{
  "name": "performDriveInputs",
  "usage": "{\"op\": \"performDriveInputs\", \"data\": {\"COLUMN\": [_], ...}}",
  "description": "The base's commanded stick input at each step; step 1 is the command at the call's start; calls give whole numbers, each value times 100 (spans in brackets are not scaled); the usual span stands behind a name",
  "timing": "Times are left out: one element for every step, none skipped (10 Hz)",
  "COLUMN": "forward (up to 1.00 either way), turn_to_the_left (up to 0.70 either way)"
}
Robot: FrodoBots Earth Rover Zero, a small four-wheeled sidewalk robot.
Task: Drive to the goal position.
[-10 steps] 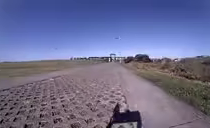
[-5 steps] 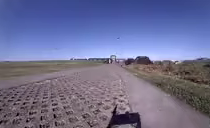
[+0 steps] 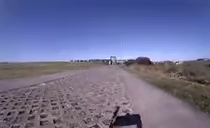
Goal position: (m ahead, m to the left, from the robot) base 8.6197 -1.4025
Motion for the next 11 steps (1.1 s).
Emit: {"op": "performDriveInputs", "data": {"forward": [70,70,70,70,70,70,70,70,70,70,70], "turn_to_the_left": [0,0,0,0,-35,-35,-35,-35,0,0,0]}}
